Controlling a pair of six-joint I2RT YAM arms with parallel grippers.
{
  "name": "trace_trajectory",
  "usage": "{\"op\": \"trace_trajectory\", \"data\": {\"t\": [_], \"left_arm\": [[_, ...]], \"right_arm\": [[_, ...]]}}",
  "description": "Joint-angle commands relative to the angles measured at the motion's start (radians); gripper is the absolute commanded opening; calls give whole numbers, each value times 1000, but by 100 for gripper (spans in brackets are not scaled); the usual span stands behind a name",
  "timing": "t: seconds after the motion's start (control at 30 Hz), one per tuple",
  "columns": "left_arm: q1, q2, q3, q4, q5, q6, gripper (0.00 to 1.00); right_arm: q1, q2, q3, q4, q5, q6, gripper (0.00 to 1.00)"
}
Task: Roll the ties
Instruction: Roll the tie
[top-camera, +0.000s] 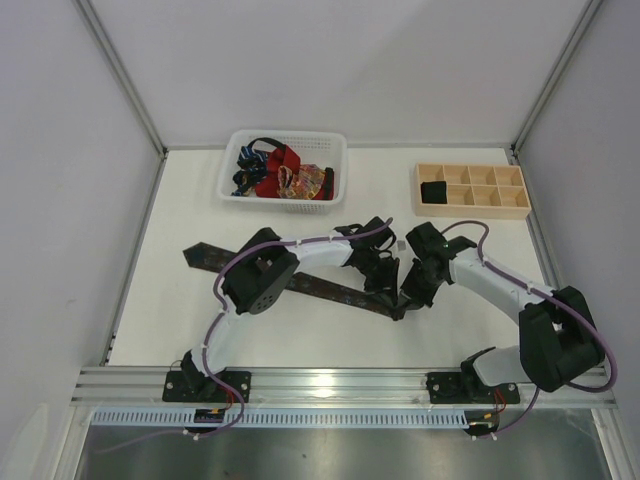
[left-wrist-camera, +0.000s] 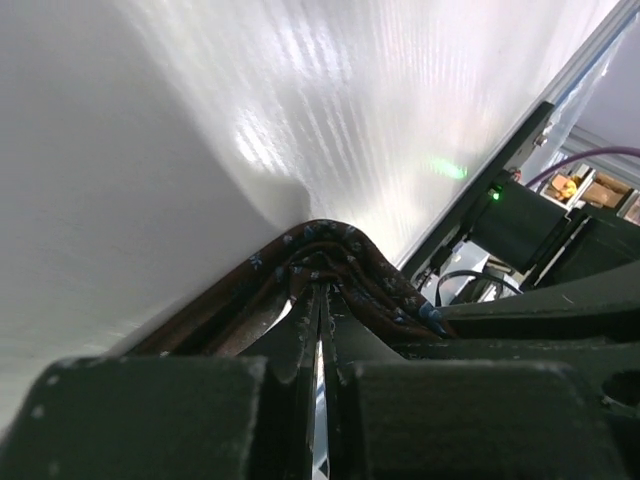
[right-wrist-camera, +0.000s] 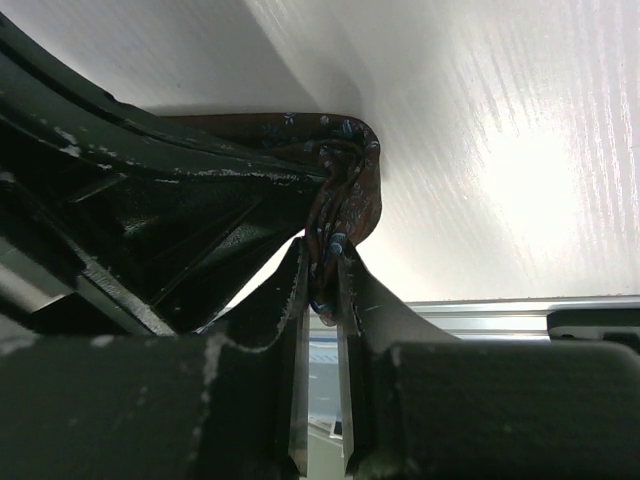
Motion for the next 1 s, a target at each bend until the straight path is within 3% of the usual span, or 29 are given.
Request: {"op": "trace_trajectory", "data": {"t": [0.0,0.47,0.73,0.83,0.97], "left_arm": [[18,-45,-30,20,-27,16,4],[117,-218,-282,102,-69,39,7],[120,-209,-287,127,-67,29,8],[130,-160,-277,133,-61,31,8],[139,-152,-299,167,-36,3,7]], "right_arm": [[33,38,68,-26,112,73,0],[91,142,160,-72,185,118,0],[112,183,204,-52,169,100,0],[123,231,233,-25,128,81,7],[132,280,278,-24,118,63,9]]}}
